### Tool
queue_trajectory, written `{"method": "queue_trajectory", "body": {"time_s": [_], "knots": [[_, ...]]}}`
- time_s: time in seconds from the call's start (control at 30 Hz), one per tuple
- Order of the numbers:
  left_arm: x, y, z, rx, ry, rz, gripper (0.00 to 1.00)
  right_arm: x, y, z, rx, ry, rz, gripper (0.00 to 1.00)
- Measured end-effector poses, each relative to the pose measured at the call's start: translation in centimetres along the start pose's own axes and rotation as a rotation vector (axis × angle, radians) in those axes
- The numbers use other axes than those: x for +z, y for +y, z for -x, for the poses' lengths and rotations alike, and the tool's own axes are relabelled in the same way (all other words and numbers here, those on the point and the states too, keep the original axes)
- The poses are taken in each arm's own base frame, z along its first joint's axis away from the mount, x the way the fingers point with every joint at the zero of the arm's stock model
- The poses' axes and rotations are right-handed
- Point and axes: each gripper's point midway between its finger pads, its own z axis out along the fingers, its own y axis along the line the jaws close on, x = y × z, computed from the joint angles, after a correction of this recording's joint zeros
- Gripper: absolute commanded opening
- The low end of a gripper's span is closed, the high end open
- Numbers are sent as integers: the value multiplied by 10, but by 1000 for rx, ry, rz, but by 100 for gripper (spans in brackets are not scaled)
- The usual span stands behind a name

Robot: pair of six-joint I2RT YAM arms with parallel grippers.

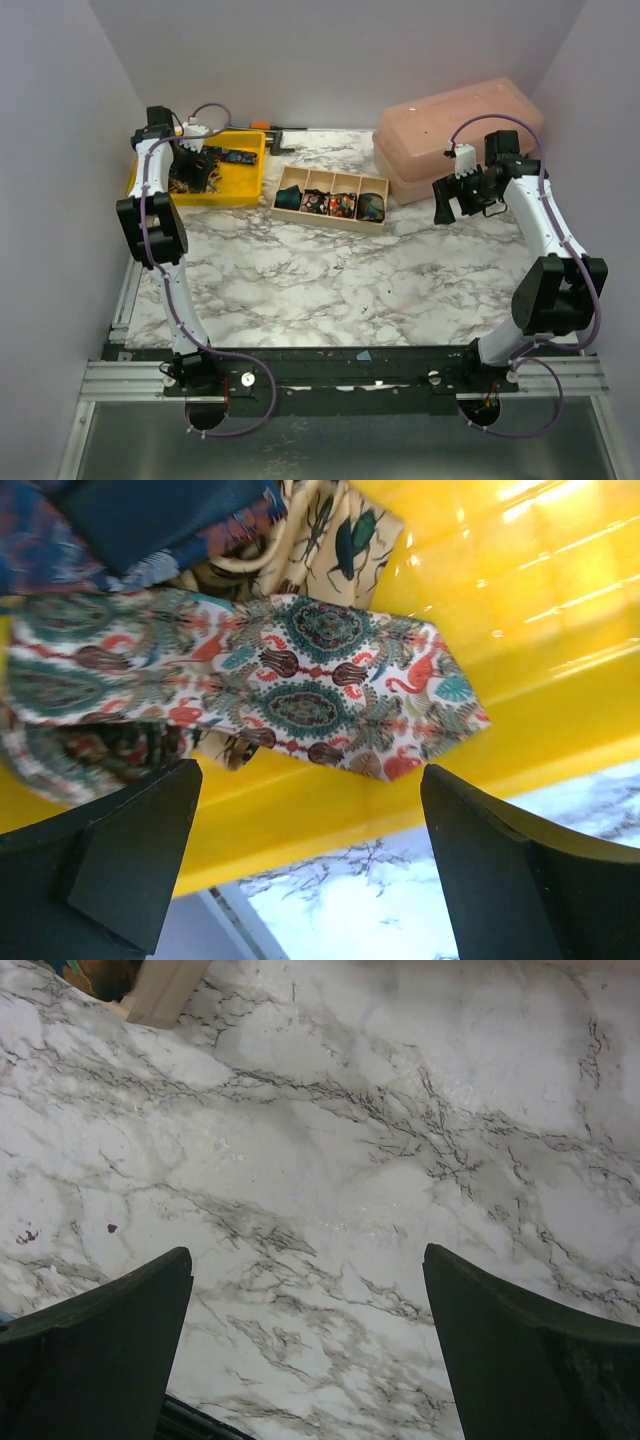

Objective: Roll the ties
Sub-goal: Pick up the tie from the storage box.

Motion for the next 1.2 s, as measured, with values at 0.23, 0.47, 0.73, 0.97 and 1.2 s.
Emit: {"method": "queue_trajectory", "body": {"time_s": [0.23, 0.47, 0.73, 0.97, 1.2], "knots": [[57, 4, -38, -2, 158, 6, 98, 0, 0, 0, 7, 1, -1, 100], [55, 14, -28, 107, 182, 62, 0, -4, -1, 5, 4, -7, -9, 100], [65, 10, -34, 202, 222, 81, 0, -7, -3, 9, 0, -14, -16, 100], [29, -3, -19, 136, 145, 23, 98, -7, -3, 9, 1, -13, -15, 100], [20, -21, -19, -79, 143, -20, 93, -7, -3, 9, 1, -13, -15, 100]]}}
